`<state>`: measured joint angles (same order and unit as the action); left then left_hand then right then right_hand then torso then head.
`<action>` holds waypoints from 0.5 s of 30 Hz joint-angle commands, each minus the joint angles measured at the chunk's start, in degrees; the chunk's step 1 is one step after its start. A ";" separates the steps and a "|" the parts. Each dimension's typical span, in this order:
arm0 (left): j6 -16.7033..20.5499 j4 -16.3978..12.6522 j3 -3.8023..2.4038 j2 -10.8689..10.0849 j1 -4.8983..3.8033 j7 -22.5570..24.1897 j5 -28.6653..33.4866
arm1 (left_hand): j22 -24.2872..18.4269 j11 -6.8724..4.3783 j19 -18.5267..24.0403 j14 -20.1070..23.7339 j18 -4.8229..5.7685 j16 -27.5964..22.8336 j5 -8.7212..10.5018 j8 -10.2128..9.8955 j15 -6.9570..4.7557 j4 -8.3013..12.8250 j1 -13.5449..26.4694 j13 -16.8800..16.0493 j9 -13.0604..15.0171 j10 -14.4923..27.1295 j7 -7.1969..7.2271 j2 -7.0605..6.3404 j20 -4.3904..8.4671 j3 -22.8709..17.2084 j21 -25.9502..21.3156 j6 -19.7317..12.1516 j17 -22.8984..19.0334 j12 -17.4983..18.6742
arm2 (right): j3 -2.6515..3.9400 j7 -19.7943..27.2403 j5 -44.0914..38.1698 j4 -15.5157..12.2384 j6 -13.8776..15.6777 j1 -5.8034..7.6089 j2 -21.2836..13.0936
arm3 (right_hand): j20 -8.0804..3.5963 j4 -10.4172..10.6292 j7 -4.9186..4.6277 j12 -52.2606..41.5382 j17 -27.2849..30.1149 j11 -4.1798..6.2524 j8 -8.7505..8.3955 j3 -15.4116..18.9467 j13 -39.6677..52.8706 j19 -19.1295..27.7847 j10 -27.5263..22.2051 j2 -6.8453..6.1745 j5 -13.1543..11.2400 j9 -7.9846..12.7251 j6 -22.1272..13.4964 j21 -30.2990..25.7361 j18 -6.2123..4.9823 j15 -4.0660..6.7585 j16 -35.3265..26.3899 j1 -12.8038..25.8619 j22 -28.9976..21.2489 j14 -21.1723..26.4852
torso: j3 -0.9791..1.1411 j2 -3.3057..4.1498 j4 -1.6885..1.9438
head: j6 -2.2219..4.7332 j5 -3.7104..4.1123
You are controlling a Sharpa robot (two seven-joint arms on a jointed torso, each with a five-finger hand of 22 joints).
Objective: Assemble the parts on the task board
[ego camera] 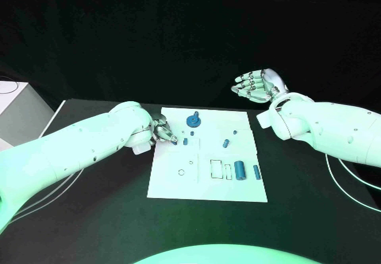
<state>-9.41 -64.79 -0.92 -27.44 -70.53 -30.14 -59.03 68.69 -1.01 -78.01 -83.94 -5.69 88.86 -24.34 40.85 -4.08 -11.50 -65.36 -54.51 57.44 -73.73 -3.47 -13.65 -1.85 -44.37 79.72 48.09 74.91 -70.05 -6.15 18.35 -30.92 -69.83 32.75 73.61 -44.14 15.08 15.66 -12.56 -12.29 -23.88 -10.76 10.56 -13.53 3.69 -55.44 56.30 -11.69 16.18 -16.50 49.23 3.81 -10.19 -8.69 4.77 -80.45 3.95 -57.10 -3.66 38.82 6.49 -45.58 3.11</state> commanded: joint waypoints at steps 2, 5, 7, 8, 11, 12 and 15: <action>-1.44 0.02 -0.03 0.27 0.01 1.14 -0.85 | -0.01 -0.07 0.03 -5.47 0.90 0.25 -0.30 0.20 -0.32 9.54 -0.27 0.01 0.07 -0.12 0.09 0.53 0.03 -9.19 0.03 0.41 12.98 -0.02 | 0.02 0.68 -0.13 -0.10 -0.68 -0.01 0.00 | -0.08 0.12 -1.73 0.27 0.21 -0.12 -0.31 0.48 -0.04 0.36 -0.05 0.51 0.50 0.10 0.31 0.00 -0.39 0.03 -0.39 -0.03 -0.10 0.39 | -0.03 -0.02 0.01 | -0.01 0.05; -0.96 0.06 -0.03 0.38 0.03 1.34 -1.45 | -0.10 -0.06 0.10 -5.46 0.88 0.25 -0.24 0.18 -0.32 9.58 -0.29 0.02 0.06 -0.11 0.08 0.51 0.03 -9.18 -0.01 0.41 12.97 -0.01 | 0.02 0.69 -0.13 -0.12 -0.70 -0.01 0.00 | -0.08 0.12 -1.73 0.27 0.21 -0.12 -0.31 0.48 -0.04 0.36 -0.05 0.51 0.50 0.10 0.31 0.00 -0.39 0.03 -0.39 -0.03 -0.10 0.39 | 0.00 0.02 -0.01 | 0.03 0.04; -0.65 0.09 -0.03 0.41 0.03 1.40 -1.80 | -0.10 -0.06 0.10 -5.46 0.88 0.25 -0.24 0.18 -0.32 9.58 -0.29 0.02 0.06 -0.11 0.08 0.51 0.03 -9.18 -0.01 0.41 12.97 -0.01 | 0.02 0.69 -0.13 -0.12 -0.71 -0.01 -0.01 | -0.08 0.12 -1.73 0.27 0.21 -0.12 -0.31 0.48 -0.04 0.36 -0.05 0.51 0.50 0.10 0.31 0.00 -0.39 0.03 -0.39 -0.03 -0.10 0.39 | 0.00 0.02 -0.03 | 0.04 0.03; -0.52 0.10 -0.03 0.42 0.03 1.43 -1.97 | -0.10 -0.06 0.10 -5.46 0.88 0.25 -0.24 0.18 -0.32 9.58 -0.29 0.02 0.06 -0.11 0.08 0.51 0.03 -9.18 -0.01 0.41 12.97 -0.01 | 0.02 0.69 -0.13 -0.13 -0.71 -0.01 -0.01 | -0.08 0.12 -1.73 0.27 0.21 -0.12 -0.31 0.48 -0.04 0.36 -0.05 0.51 0.50 0.10 0.31 0.00 -0.39 0.03 -0.39 -0.03 -0.10 0.39 | 0.01 0.03 -0.04 | 0.06 0.02; -0.11 0.17 -0.03 0.42 0.04 1.50 -2.51 | -0.10 -0.06 0.10 -5.46 0.88 0.25 -0.24 0.18 -0.32 9.58 -0.29 0.02 0.06 -0.11 0.08 0.51 0.03 -9.18 -0.01 0.41 12.97 -0.01 | 0.02 0.70 -0.13 -0.13 -0.69 -0.01 -0.04 | -0.08 0.12 -1.73 0.27 0.21 -0.12 -0.31 0.48 -0.04 0.36 -0.05 0.51 0.50 0.10 0.31 0.00 -0.39 0.03 -0.39 -0.03 -0.10 0.39 | 0.03 0.04 -0.06 | 0.06 0.05; 0.02 0.19 -0.03 0.41 0.04 1.52 -2.66 | -0.10 -0.05 0.11 -5.46 0.87 0.25 -0.21 0.17 -0.31 9.59 -0.30 0.00 0.06 -0.12 0.08 0.51 0.03 -9.18 -0.02 0.42 12.96 -0.02 | 0.02 0.70 -0.13 -0.13 -0.69 -0.01 -0.05 | -0.08 0.12 -1.73 0.27 0.21 -0.12 -0.31 0.48 -0.04 0.36 -0.05 0.51 0.50 0.10 0.31 0.00 -0.39 0.03 -0.39 -0.03 -0.10 0.39 | 0.02 0.03 -0.05 | 0.05 0.07; 0.41 0.23 -0.03 0.40 0.04 1.57 -3.00 | -0.11 -0.05 0.11 -5.46 0.87 0.24 -0.19 0.17 -0.31 9.60 -0.31 -0.02 0.06 -0.12 0.07 0.51 0.03 -9.18 -0.02 0.43 12.96 -0.03 | 0.02 0.71 -0.13 -0.15 -0.68 -0.01 -0.07 | -0.08 0.12 -1.73 0.27 0.21 -0.12 -0.31 0.48 -0.04 0.36 -0.05 0.51 0.50 0.10 0.31 0.00 -0.39 0.03 -0.39 -0.03 -0.10 0.39 | 0.01 0.05 -0.02 | 0.06 0.10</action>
<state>-9.49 -64.53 -0.92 -27.16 -70.50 -29.48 -60.86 68.64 -1.00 -78.00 -83.94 -5.69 88.86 -24.36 40.84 -4.08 -11.49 -65.51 -54.52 57.44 -73.73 -3.56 -13.50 -1.85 -44.38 79.72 48.17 74.91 -70.05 -6.15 18.35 -30.90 -69.87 32.73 73.61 -44.20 15.07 15.83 -12.56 -12.29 -23.72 -10.76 10.56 -13.36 3.70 -55.44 56.30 -11.69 16.53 -16.45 49.23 3.81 -10.19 -8.69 4.77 -80.45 3.91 -57.10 -3.66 38.84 6.45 -45.53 3.16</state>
